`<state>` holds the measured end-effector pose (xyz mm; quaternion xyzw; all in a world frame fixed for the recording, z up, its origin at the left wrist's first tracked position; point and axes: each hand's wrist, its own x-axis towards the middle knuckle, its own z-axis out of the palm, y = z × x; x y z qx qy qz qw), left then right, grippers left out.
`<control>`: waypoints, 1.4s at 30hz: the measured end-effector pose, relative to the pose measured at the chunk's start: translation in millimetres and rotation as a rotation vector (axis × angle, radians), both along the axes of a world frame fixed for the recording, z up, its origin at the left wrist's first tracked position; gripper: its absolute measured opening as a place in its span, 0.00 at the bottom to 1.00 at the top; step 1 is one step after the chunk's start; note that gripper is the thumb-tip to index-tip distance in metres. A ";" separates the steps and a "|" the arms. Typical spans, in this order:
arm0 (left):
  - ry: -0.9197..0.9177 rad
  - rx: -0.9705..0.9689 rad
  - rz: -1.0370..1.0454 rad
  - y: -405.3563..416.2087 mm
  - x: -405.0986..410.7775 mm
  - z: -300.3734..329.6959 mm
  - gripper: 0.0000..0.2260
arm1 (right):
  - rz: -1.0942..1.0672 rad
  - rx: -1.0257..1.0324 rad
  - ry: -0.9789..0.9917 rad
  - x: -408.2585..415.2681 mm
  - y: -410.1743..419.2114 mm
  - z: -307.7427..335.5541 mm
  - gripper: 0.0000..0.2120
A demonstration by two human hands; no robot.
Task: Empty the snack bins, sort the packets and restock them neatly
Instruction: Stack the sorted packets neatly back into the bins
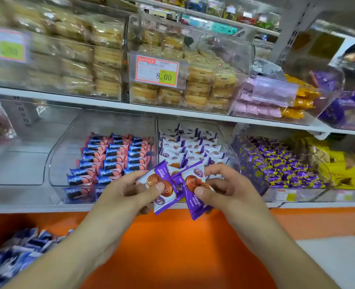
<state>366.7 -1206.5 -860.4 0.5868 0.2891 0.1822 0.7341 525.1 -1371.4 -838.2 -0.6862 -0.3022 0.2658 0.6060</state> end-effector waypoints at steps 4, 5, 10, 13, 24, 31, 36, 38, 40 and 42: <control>-0.014 -0.090 0.006 -6.1 1.7 -1.4 0.17 | 0.005 -0.025 -0.031 -2.2 -2.5 -4.2 0.14; -0.011 -0.110 0.016 -7.5 1.7 -1.8 0.17 | 0.006 -0.032 -0.034 -2.7 -3.2 -4.5 0.14; -0.014 -0.119 -0.025 -10.6 0.1 -0.7 0.17 | 0.000 -0.032 -0.030 -3.9 -6.2 -5.1 0.14; 0.010 0.036 -0.058 -11.3 0.7 -1.9 0.15 | 0.006 -0.042 -0.054 -0.4 -8.4 -3.6 0.14; 0.156 0.817 -0.143 6.5 69.1 -3.1 0.17 | -0.367 -0.292 -0.425 98.1 -31.0 1.2 0.11; 0.223 1.127 -0.193 5.4 132.4 -25.9 0.14 | -0.298 -0.466 -0.722 143.2 2.4 -20.7 0.12; 0.268 1.225 -0.202 9.8 144.7 -47.9 0.15 | -0.198 -0.529 -0.926 155.8 20.6 -42.2 0.13; 0.258 1.258 -0.191 11.9 146.2 -49.0 0.15 | -0.178 -0.533 -0.991 159.7 24.1 -51.0 0.14; 0.240 1.324 -0.179 12.6 146.6 -47.0 0.15 | -0.184 -0.528 -1.067 163.4 26.2 -60.3 0.14; 0.233 1.364 -0.171 13.5 146.3 -46.1 0.15 | -0.201 -0.516 -1.131 165.9 27.0 -68.5 0.14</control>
